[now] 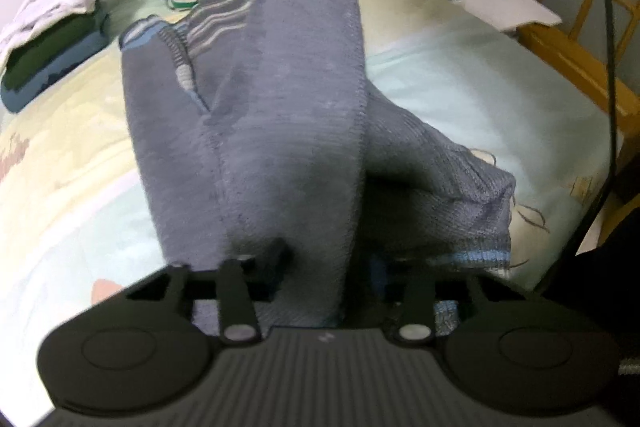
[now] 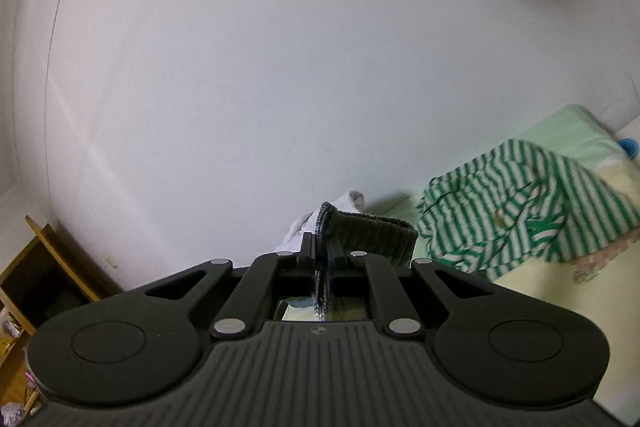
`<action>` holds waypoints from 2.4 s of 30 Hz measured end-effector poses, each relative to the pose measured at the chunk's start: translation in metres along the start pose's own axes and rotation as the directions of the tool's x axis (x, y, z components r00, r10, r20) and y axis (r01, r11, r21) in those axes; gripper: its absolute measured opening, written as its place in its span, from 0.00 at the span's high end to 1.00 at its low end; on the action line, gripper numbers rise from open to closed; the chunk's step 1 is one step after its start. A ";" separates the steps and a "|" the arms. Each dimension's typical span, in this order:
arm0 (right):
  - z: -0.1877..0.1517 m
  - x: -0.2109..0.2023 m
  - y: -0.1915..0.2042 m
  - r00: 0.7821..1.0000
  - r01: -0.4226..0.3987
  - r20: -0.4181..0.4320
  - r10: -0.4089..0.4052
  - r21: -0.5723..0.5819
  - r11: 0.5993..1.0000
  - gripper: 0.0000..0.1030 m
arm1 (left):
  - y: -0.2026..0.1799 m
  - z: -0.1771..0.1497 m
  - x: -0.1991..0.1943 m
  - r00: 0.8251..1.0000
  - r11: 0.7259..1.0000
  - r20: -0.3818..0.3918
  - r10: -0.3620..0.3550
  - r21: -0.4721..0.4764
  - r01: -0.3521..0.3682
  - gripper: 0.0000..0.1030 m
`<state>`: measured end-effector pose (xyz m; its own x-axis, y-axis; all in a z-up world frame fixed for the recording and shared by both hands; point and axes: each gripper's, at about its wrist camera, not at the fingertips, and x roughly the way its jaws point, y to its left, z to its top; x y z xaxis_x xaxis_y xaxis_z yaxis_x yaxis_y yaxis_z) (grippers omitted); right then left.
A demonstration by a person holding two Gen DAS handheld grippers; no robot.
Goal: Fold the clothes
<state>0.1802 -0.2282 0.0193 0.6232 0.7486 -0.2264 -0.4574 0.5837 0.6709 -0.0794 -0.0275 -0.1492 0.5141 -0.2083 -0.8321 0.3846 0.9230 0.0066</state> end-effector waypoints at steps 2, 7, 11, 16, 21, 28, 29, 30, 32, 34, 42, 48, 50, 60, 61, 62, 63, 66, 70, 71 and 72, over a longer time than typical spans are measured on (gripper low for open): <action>-0.002 0.013 0.006 1.000 0.010 -0.013 -0.010 -0.008 1.000 0.94 | 0.007 -0.002 -0.004 1.000 1.000 0.002 -0.008 -0.024 0.008 0.93; -0.007 0.058 0.009 0.996 0.073 -0.045 -0.075 -0.047 0.996 0.94 | 0.026 -0.012 -0.013 0.999 0.996 0.015 -0.037 -0.082 0.038 0.96; -0.015 0.105 0.004 0.984 0.154 -0.080 -0.160 -0.076 0.985 0.94 | 0.039 -0.019 -0.016 0.998 0.991 0.025 -0.066 -0.119 0.068 0.97; -0.040 0.176 -0.002 0.956 0.229 -0.160 -0.247 -0.121 0.966 0.94 | 0.050 -0.024 -0.016 0.994 0.984 0.030 -0.107 -0.140 0.110 0.97; -0.069 0.230 -0.011 0.925 0.274 -0.225 -0.306 -0.164 0.948 0.94 | 0.055 -0.021 -0.013 0.992 0.985 0.023 -0.127 -0.111 0.128 0.96; -0.104 0.274 -0.029 0.890 0.306 -0.288 -0.354 -0.199 0.931 0.91 | 0.056 -0.022 -0.014 0.989 0.987 0.019 -0.144 -0.067 0.144 0.96; -0.108 0.280 -0.033 0.886 0.301 -0.305 -0.351 -0.199 0.933 0.89 | 0.057 -0.022 -0.013 0.989 0.987 0.018 -0.147 -0.067 0.148 0.96; -0.110 0.284 -0.037 0.883 0.288 -0.326 -0.337 -0.189 0.939 0.88 | 0.057 -0.022 -0.013 0.989 0.986 0.018 -0.149 -0.065 0.150 0.96; -0.109 0.282 -0.041 0.883 0.275 -0.338 -0.325 -0.188 0.943 0.87 | 0.057 -0.020 -0.013 0.989 0.987 0.014 -0.150 -0.052 0.151 0.96; -0.104 0.269 -0.040 0.897 0.267 -0.311 -0.314 -0.184 0.946 0.72 | 0.055 -0.020 -0.013 0.989 0.988 0.011 -0.149 -0.036 0.149 0.95; -0.124 0.202 -0.011 0.883 0.132 -0.345 -0.318 -0.468 0.874 0.66 | 0.052 -0.018 -0.014 0.988 0.988 0.003 -0.153 -0.026 0.153 0.96; -0.157 0.211 0.010 0.891 0.096 -0.281 -0.357 -0.652 0.752 0.63 | 0.041 -0.015 -0.013 0.989 0.989 -0.020 -0.146 0.000 0.146 0.96; -0.158 0.222 0.012 0.894 0.106 -0.279 -0.350 -0.628 0.771 0.58 | 0.039 -0.014 -0.013 0.990 0.990 -0.023 -0.141 -0.008 0.141 0.95; -0.163 0.258 0.003 0.868 0.194 -0.277 -0.411 -0.574 0.796 0.96 | 0.039 -0.019 -0.016 0.994 0.992 0.000 -0.111 -0.064 0.111 0.95; -0.161 0.256 0.003 0.872 0.194 -0.277 -0.403 -0.560 0.806 0.96 | 0.039 -0.019 -0.017 0.994 0.992 0.001 -0.108 -0.063 0.108 0.96; -0.159 0.255 0.003 0.876 0.194 -0.276 -0.395 -0.549 0.813 0.96 | 0.039 -0.019 -0.017 0.995 0.993 0.001 -0.105 -0.061 0.104 0.96; -0.157 0.254 0.005 0.880 0.193 -0.272 -0.390 -0.546 0.815 0.96 | 0.038 -0.018 -0.018 0.995 0.993 0.000 -0.102 -0.059 0.102 0.96; -0.157 0.255 0.006 0.889 0.176 -0.277 -0.366 -0.530 0.829 0.96 | 0.040 -0.021 -0.020 0.994 0.992 -0.005 -0.105 -0.070 0.105 0.96; -0.165 0.263 0.000 0.881 0.122 -0.332 -0.337 -0.528 0.840 0.94 | 0.042 -0.025 -0.019 0.993 0.990 -0.013 -0.115 -0.089 0.113 0.96; -0.166 0.265 -0.002 0.878 0.112 -0.345 -0.332 -0.527 0.842 0.93 | 0.041 -0.024 -0.019 0.993 0.990 -0.013 -0.115 -0.087 0.113 0.96; -0.163 0.264 -0.002 0.877 0.108 -0.355 -0.325 -0.512 0.852 0.88 | 0.041 -0.024 -0.019 0.993 0.990 -0.014 -0.114 -0.082 0.112 0.96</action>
<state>0.2424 0.0199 -0.1575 0.4693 0.5786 -0.6671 -0.6471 0.7394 0.1861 -0.0918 0.0219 -0.1462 0.4563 -0.3075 -0.8350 0.3754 0.9173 -0.1327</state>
